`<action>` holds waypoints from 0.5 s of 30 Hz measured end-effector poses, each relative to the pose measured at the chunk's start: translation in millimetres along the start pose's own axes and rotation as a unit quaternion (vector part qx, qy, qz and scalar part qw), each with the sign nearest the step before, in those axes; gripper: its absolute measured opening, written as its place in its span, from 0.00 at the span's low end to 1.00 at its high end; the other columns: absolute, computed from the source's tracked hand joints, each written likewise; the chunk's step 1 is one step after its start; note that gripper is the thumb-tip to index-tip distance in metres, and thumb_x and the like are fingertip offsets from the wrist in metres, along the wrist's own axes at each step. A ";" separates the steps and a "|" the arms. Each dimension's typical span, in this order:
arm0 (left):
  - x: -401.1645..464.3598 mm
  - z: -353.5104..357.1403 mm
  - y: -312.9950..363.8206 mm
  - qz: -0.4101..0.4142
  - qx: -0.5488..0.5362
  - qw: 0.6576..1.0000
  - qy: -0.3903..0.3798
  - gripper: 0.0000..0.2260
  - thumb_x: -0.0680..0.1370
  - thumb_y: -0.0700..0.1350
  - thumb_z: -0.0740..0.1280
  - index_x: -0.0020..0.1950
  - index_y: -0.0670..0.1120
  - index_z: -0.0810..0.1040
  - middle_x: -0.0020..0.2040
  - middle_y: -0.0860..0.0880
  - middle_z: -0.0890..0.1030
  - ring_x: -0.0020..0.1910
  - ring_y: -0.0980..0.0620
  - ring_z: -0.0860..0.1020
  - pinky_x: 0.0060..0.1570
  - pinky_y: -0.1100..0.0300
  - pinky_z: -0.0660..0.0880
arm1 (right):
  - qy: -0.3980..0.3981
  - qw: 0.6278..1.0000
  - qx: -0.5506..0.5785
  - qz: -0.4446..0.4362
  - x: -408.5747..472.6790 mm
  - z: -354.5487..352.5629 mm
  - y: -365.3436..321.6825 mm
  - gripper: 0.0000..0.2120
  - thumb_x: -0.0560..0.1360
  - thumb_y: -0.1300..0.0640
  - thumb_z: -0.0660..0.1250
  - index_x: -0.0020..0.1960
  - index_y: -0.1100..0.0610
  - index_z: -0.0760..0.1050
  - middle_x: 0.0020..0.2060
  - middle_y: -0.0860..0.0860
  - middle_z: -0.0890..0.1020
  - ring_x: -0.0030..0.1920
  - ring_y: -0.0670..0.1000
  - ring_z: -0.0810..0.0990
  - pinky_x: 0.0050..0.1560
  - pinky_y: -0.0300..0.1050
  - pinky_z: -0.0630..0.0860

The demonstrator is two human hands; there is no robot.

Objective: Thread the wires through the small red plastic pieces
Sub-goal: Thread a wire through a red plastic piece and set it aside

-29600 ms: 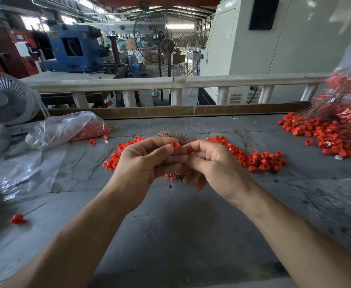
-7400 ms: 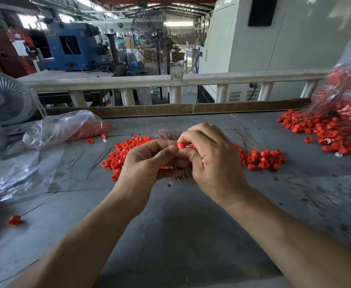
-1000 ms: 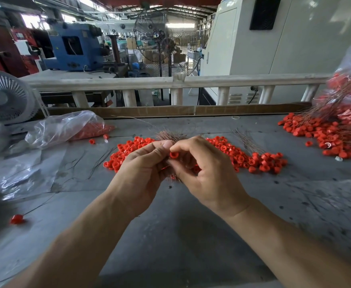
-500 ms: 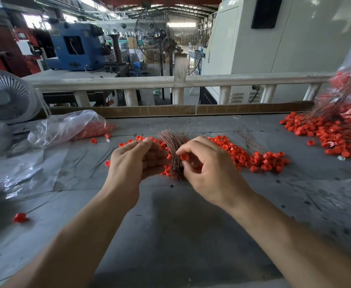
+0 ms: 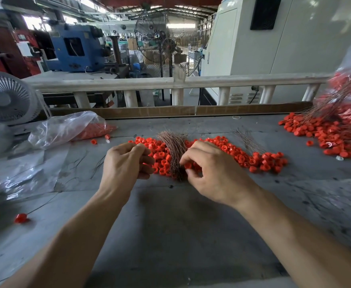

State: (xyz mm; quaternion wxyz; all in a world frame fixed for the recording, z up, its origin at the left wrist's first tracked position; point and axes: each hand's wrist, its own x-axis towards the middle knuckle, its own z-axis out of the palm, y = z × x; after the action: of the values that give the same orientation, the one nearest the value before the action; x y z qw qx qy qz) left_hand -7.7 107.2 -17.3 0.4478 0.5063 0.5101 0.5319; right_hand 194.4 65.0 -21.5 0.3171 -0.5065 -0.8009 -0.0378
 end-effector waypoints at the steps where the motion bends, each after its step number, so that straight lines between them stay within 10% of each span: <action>1: 0.5 -1.1 -0.2 0.001 -0.005 1.000 0.004 0.11 0.83 0.39 0.62 0.45 0.36 0.81 0.34 0.42 0.84 0.27 0.50 0.79 0.27 0.60 0.76 | 0.003 1.000 0.002 0.005 -0.1 -0.2 0.8 0.07 0.75 0.61 0.71 0.52 0.54 0.82 0.48 0.45 0.79 0.52 0.46 0.75 0.51 0.39 0.73; 9: 4.5 -1.1 -3.6 0.017 -0.040 0.999 -0.011 0.11 0.84 0.46 0.64 0.51 0.41 0.83 0.40 0.44 0.86 0.33 0.50 0.81 0.33 0.60 0.79 | 0.072 0.996 0.000 0.046 2.2 -3.6 14.1 0.05 0.75 0.57 0.73 0.50 0.53 0.82 0.45 0.44 0.79 0.43 0.44 0.75 0.46 0.42 0.77; 15: 4.8 3.5 -10.0 0.057 0.055 0.997 -0.016 0.08 0.81 0.42 0.68 0.44 0.47 0.85 0.38 0.48 0.86 0.31 0.54 0.80 0.31 0.61 0.76 | 0.136 0.944 -0.092 0.287 -0.4 -29.8 60.5 0.03 0.75 0.54 0.71 0.49 0.50 0.82 0.47 0.50 0.84 0.48 0.55 0.82 0.49 0.48 0.79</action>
State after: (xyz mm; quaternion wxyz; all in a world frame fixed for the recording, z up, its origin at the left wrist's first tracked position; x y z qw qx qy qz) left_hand -5.1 113.1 -27.0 0.3963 0.5669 0.5017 0.5195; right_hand 259.0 82.6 -13.8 0.3725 -0.7320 -0.5637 -0.0873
